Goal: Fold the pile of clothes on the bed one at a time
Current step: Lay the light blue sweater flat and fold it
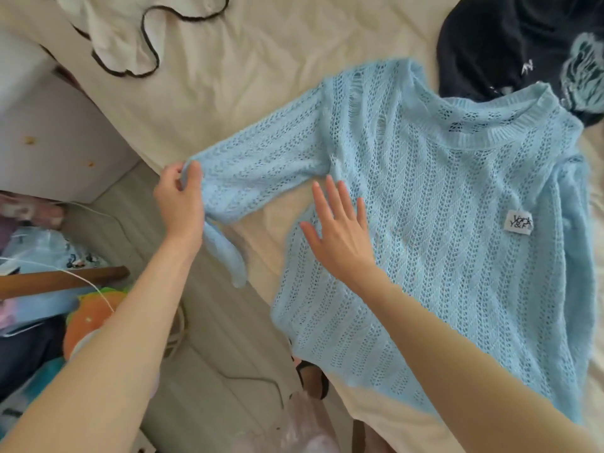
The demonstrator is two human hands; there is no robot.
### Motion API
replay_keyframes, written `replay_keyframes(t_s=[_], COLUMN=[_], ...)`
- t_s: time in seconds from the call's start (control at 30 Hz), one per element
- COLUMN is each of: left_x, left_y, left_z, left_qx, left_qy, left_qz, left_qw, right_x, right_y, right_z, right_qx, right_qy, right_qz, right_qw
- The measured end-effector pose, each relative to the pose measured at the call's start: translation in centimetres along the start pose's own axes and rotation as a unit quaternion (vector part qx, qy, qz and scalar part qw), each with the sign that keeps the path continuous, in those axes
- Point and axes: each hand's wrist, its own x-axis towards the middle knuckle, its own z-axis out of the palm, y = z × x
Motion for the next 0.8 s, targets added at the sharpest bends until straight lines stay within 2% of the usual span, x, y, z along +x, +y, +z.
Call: replay_keyframes(t_s=[0.1, 0.13, 0.23, 0.27, 0.4, 0.47, 0.57, 0.67, 0.73, 0.8], left_x=[2.9, 3.7, 5.7, 6.4, 8.2, 9.0, 10.2, 10.8, 10.7, 9.8], left_y=[3.1, 4.1, 6.1, 6.6, 8.0, 8.8, 10.2, 11.2, 11.3, 10.1], left_z=[-0.6, -0.5, -0.1, 0.0, -0.1, -0.4, -0.3, 0.4, 0.9, 1.3], left_qx=[-0.016, -0.012, -0.005, -0.006, 0.011, 0.009, -0.007, -0.019, 0.025, 0.115], left_qy=[0.016, 0.022, 0.044, 0.051, 0.084, 0.098, 0.111, 0.084, 0.028, 0.004], left_qz=[0.038, 0.053, 0.069, 0.069, 0.083, 0.092, 0.085, 0.081, 0.067, 0.045], left_qw=[0.999, 0.998, 0.997, 0.996, 0.993, 0.991, 0.99, 0.993, 0.997, 0.992], right_x=[1.6, 1.9, 1.7, 1.5, 0.6, 0.6, 0.3, 0.5, 0.9, 1.0], right_y=[0.3, 0.4, 0.0, -0.1, 0.3, 0.2, -0.9, -1.4, -1.2, -0.8], right_z=[0.0, -0.1, -0.4, -0.5, 0.2, -0.1, -0.6, -0.6, -0.4, -0.3], right_qx=[-0.02, -0.024, -0.009, 0.0, -0.018, 0.018, 0.076, 0.088, 0.069, 0.066], right_qy=[-0.074, -0.075, 0.029, 0.038, -0.101, -0.075, 0.018, -0.027, -0.073, -0.078], right_qz=[0.025, 0.026, 0.024, 0.027, 0.008, 0.006, 0.016, 0.029, 0.032, 0.028], right_qw=[0.997, 0.997, 0.999, 0.999, 0.995, 0.997, 0.997, 0.995, 0.994, 0.994])
